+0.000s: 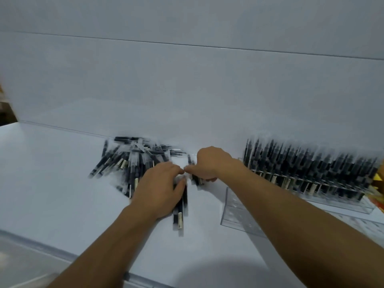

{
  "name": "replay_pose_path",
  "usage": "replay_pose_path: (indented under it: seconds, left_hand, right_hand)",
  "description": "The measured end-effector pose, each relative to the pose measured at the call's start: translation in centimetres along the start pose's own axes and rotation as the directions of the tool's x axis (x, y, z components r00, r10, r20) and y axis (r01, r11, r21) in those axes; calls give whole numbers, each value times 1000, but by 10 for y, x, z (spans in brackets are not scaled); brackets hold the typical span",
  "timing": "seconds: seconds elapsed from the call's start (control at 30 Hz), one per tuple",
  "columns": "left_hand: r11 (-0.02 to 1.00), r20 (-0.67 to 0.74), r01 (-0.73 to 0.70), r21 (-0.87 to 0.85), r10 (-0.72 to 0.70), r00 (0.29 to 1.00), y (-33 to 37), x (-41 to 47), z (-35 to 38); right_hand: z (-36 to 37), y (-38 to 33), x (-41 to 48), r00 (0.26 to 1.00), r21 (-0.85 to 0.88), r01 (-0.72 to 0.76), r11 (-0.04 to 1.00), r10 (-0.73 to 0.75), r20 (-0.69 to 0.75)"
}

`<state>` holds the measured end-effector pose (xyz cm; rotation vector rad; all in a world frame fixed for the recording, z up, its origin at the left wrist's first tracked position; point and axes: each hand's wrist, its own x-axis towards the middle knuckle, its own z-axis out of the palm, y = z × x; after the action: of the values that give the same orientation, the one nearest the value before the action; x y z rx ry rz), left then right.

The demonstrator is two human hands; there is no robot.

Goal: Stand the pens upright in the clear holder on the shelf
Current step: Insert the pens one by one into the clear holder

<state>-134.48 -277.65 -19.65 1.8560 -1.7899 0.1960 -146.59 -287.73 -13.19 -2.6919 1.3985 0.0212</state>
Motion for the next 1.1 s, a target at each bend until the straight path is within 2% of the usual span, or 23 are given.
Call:
replay_pose_path:
  seconds: [0.2,0.37,0.47,0.6,0.7,0.77,0.8,0.83,0.9,1.03,1.1]
  left_hand:
    - [999,42,36,-5,-35,998,-4,-1,2]
    - [998,44,51,-28,-50,998,-4,-1,0]
    - [999,22,35,-39,-34,999,-4,-2,1]
    - [997,24,47,-54,-46,999,-4,-1,0]
    - [995,18,70,-76,-69,997,2,2,-4]
    - [969,10,148,-196,-149,989,10,8,-11]
    - [918,41,214,-333,-213,976,17,11,-16]
    - [821,91,284,-495,-275,957,22,15,-20]
    - [559,191,366,-744,-347,918,34,22,-26]
    - [224,251,343,-912,-357,900,52,28,-29]
    - [123,274,328,-937,-327,905,58,27,-26]
  right_hand:
    - [9,-9,17,993,-65,-88,994,93,74]
    - [8,-9,16,993,-74,-88,993,94,76]
    - [6,-2,16,988,28,-110,994,106,109]
    - [1,8,6,991,339,-126,932,100,93]
    - [-9,13,-9,999,419,-38,907,38,9]
    - [-15,16,-19,997,443,48,895,-15,-78]
    - [-18,17,-24,993,458,85,885,-36,-114]
    - [-20,18,-28,989,472,116,874,-55,-140]
    - [-23,17,-37,983,485,157,860,-90,-157]
    - [-26,19,-50,977,497,191,846,-116,-177]
    - [-26,20,-54,976,507,205,837,-139,-166]
